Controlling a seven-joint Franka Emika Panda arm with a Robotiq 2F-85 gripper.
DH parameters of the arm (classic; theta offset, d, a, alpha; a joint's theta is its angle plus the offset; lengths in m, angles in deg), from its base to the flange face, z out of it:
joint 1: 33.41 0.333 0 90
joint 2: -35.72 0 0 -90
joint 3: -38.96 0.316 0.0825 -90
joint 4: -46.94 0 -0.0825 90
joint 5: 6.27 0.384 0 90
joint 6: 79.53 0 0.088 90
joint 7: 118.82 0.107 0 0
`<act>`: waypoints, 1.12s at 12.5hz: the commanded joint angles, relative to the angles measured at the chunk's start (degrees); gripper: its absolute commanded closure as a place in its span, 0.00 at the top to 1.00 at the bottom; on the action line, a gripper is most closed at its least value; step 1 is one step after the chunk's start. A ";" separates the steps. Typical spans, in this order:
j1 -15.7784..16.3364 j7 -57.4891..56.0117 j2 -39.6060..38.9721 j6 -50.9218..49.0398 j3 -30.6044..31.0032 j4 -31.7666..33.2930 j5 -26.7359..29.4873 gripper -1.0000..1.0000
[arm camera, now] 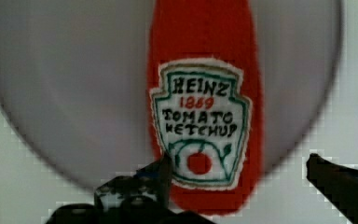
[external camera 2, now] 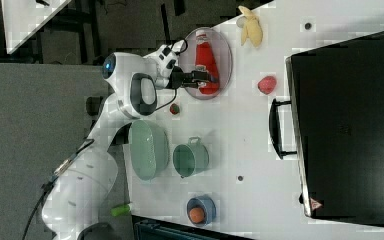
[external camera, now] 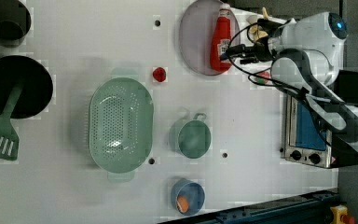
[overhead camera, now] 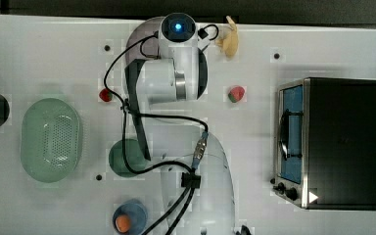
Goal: Pick ketchup from plate and place it on table.
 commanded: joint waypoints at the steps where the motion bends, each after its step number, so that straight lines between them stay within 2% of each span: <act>1: 1.31 -2.87 -2.88 2.37 0.10 -4.94 0.19 1.00; 6: 1.36 -2.89 -7.82 4.05 -0.02 -8.42 -2.17 1.00; 7: 1.34 -2.90 -8.29 4.49 -0.03 -8.46 -2.17 0.96; 10: 1.40 -2.88 -8.24 5.40 0.14 -8.92 -2.16 0.60; 14: 1.31 -2.90 -7.24 5.04 0.10 -9.50 -2.15 0.57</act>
